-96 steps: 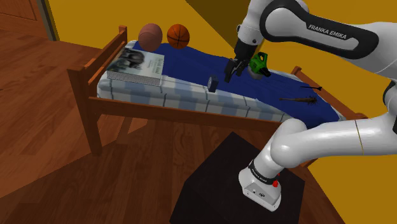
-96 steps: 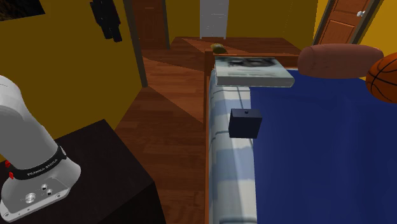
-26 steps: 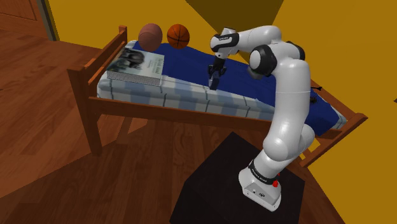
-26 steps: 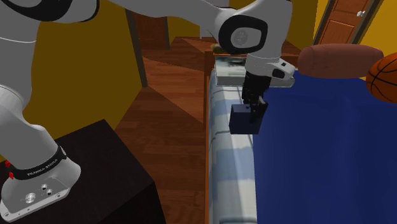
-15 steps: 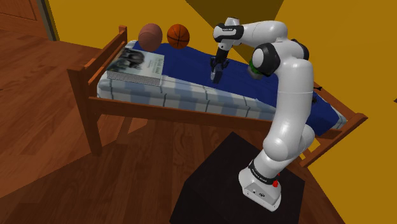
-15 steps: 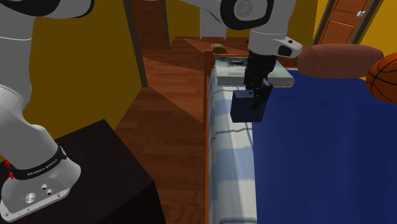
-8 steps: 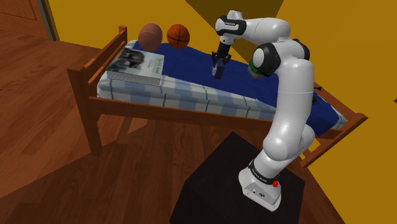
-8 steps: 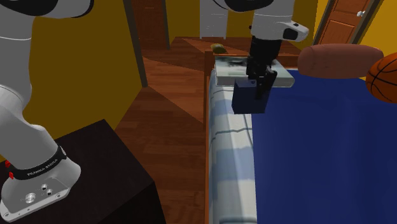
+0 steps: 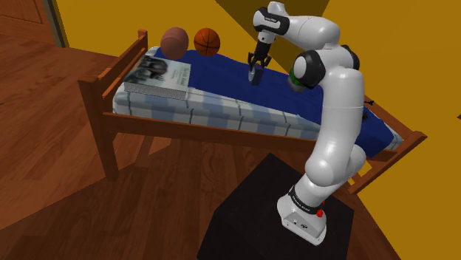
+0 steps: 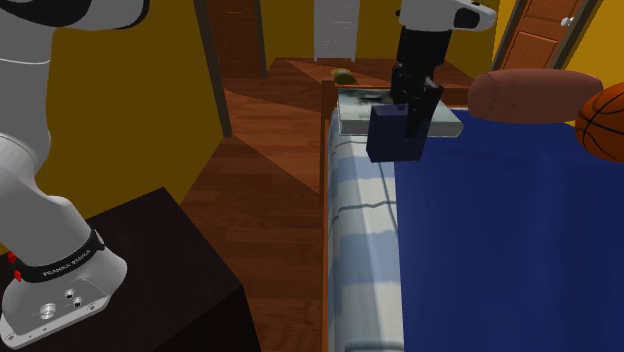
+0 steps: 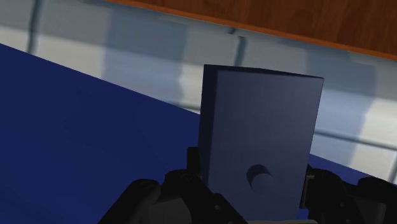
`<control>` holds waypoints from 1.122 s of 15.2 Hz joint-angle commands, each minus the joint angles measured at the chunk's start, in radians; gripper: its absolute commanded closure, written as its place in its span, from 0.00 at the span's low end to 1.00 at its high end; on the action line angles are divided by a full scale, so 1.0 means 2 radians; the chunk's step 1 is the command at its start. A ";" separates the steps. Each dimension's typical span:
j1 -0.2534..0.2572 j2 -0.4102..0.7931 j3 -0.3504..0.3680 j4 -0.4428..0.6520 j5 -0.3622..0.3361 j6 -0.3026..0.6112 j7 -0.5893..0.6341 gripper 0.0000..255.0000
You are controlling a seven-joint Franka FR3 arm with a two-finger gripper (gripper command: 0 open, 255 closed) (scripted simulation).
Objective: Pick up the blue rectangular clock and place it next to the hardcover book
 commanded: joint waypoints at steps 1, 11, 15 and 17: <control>-0.002 0.003 0.000 0.017 0.001 -0.014 0.000 1.00; 0.063 -0.011 0.017 0.012 -0.010 -0.021 0.080 1.00; 0.093 -0.005 0.026 0.024 -0.013 -0.026 0.120 1.00; 0.107 0.002 0.031 0.036 -0.013 -0.030 0.140 1.00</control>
